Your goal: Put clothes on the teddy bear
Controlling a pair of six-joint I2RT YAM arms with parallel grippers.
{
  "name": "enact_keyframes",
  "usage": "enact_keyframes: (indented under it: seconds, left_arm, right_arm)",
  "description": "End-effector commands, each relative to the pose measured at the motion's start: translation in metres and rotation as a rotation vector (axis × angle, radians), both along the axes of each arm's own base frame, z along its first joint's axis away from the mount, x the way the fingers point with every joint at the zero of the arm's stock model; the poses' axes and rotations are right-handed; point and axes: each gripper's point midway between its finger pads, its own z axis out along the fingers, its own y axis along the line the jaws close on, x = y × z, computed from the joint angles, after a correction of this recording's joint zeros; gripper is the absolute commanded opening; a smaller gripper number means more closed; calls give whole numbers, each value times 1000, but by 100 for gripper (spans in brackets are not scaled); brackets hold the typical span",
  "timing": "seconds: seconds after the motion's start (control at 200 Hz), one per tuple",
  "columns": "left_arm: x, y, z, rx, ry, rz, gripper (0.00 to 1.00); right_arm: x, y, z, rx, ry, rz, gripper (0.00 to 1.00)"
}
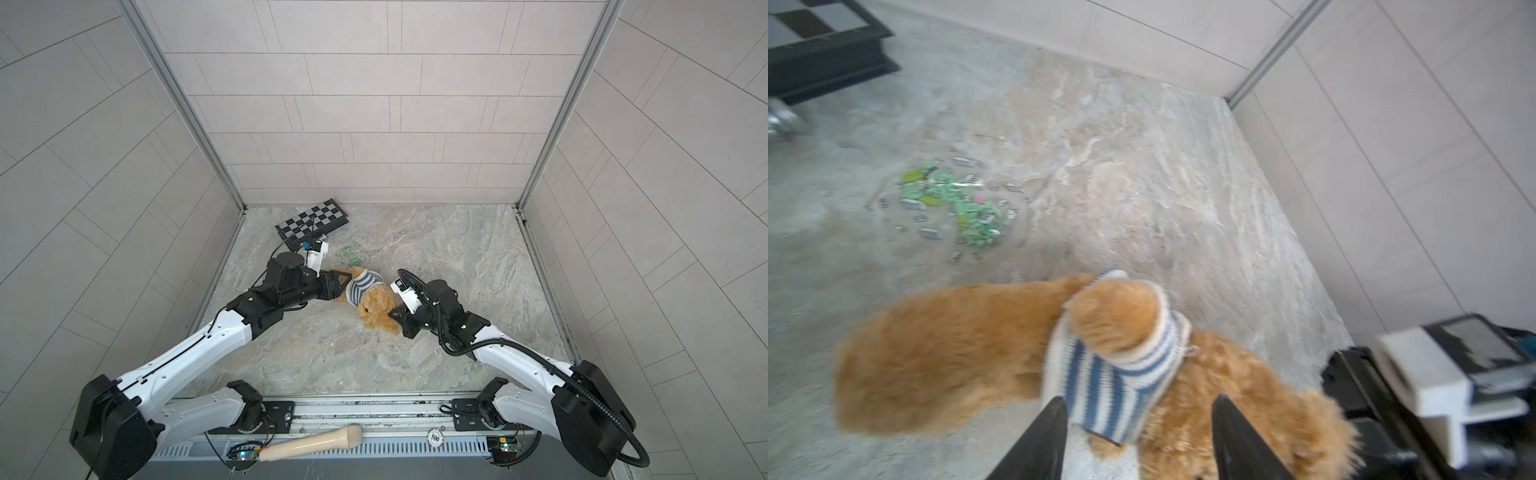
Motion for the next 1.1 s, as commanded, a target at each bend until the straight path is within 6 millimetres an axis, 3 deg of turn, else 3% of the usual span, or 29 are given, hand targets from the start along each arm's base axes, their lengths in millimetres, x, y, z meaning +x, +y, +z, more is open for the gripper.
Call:
enact_keyframes:
  seconds: [0.0,0.23,0.305,0.521,0.676,0.821,0.966,1.091]
  left_arm:
    - [1,6,-12,49,3,-10,57]
    - [-2,13,-37,102,40,8,48]
    - [-6,21,-49,120,53,34,46]
    - [-2,28,-77,181,83,64,46]
    - [7,23,-103,201,128,67,45]
    - [8,23,-117,223,158,64,45]
    - [7,28,-122,247,164,81,45]
    - [8,30,-133,269,183,86,46]
  right_arm:
    - [-19,8,28,121,32,98,0]
    - [-20,11,60,320,106,139,0]
    - [-16,7,59,333,122,126,0]
    - [4,-5,42,342,215,80,0]
    - [33,-24,13,284,285,-70,0]
    - [47,-40,-9,190,293,-159,0]
    - [52,-57,-25,71,280,-235,11]
    - [57,-66,-26,19,259,-284,22]
